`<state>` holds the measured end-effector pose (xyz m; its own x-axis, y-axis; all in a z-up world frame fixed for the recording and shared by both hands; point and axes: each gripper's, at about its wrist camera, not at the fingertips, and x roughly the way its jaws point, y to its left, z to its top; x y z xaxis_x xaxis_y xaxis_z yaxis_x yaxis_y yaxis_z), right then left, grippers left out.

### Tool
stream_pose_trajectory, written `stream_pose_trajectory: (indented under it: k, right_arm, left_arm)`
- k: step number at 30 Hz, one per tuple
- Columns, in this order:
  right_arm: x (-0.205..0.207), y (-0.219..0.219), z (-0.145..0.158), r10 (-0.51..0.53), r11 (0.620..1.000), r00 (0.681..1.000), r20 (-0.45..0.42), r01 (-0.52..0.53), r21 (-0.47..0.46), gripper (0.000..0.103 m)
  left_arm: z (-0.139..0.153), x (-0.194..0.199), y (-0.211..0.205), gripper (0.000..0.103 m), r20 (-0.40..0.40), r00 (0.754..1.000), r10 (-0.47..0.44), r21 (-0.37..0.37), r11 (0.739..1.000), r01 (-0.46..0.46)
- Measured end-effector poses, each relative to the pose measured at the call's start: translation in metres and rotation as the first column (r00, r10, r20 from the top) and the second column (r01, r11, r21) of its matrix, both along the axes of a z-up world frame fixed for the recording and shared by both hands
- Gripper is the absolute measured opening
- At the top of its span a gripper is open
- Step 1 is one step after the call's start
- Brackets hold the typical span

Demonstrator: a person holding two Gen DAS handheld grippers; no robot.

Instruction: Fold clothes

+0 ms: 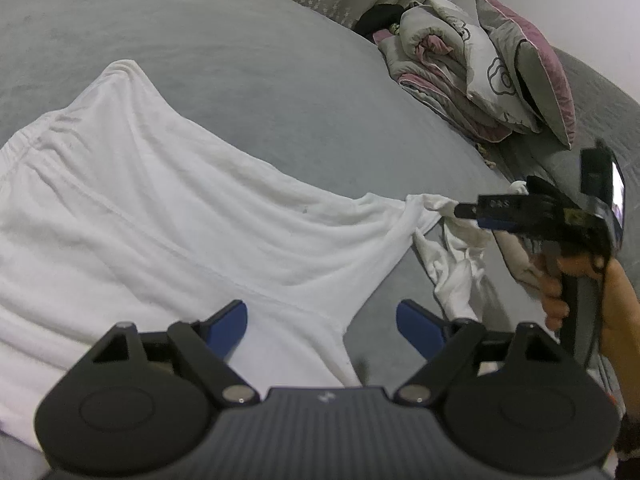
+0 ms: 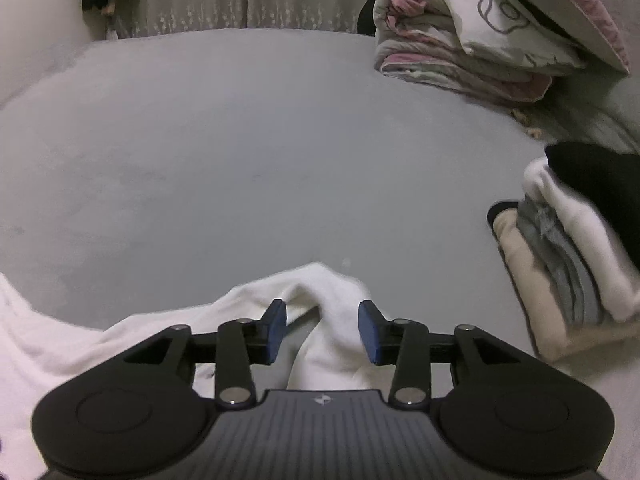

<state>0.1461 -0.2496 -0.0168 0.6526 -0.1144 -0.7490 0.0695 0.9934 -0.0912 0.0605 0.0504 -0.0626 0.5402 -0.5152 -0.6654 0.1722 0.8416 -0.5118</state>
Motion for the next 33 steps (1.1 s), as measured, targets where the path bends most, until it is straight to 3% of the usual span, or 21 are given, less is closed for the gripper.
stream_pose_trajectory:
  k: [4,9,11,12,13,16,20,24,27,28,33]
  right_arm:
    - [-0.019,-0.005,0.001,-0.012,1.0,0.999,-0.037,0.012,0.022,0.04]
    - [-0.037,-0.016,-0.017,-0.065,0.997,0.987,-0.145,0.07,0.032,0.04]
    - [-0.041,-0.02,-0.024,-0.053,0.995,0.982,-0.18,0.067,0.071,0.03]
    - [-0.042,-0.021,-0.025,-0.036,0.996,0.983,-0.182,0.051,0.078,0.016]
    - [-0.042,-0.02,-0.024,-0.025,0.997,0.982,-0.185,0.037,0.061,0.009]
    - [-0.038,-0.022,-0.015,-0.05,0.997,0.982,-0.18,0.038,-0.07,0.008]
    - [-0.034,-0.029,-0.005,-0.114,0.941,0.989,-0.097,0.076,-0.33,0.008]
    - [-0.038,-0.043,0.004,-0.15,0.956,0.986,-0.07,0.127,-0.264,0.012]
    - [-0.043,-0.044,0.009,-0.147,0.977,0.987,-0.07,0.134,-0.166,0.035]
    - [-0.045,-0.042,0.008,-0.137,0.981,0.988,-0.067,0.126,-0.149,0.038]
    - [-0.061,-0.027,0.009,-0.089,0.995,0.994,-0.062,0.085,-0.06,0.039]
  left_arm:
    - [0.001,-0.001,0.002,0.083,-0.002,1.0,0.002,-0.005,1.0,-0.002]
    - [0.002,-0.003,0.004,0.083,-0.005,1.0,0.004,-0.009,1.0,-0.004]
    - [0.002,-0.004,0.004,0.083,-0.005,1.0,0.003,-0.007,1.0,-0.003]
    - [0.003,-0.003,0.004,0.083,-0.006,1.0,0.003,-0.006,1.0,-0.003]
    - [0.003,-0.003,0.003,0.083,-0.007,1.0,0.002,-0.006,1.0,-0.002]
    - [0.003,-0.001,0.003,0.082,-0.01,1.0,0.005,-0.008,1.0,-0.005]
    - [0.002,0.0,0.005,0.082,-0.009,1.0,0.008,-0.011,1.0,-0.008]
    - [0.002,0.001,0.005,0.082,-0.008,1.0,0.009,-0.01,1.0,-0.009]
    - [0.002,0.001,0.004,0.082,-0.005,1.0,0.007,-0.002,1.0,-0.007]
    - [0.002,0.001,0.004,0.082,-0.004,1.0,0.007,0.002,1.0,-0.007]
    - [0.004,-0.002,0.004,0.082,0.004,1.0,0.004,0.012,1.0,-0.004]
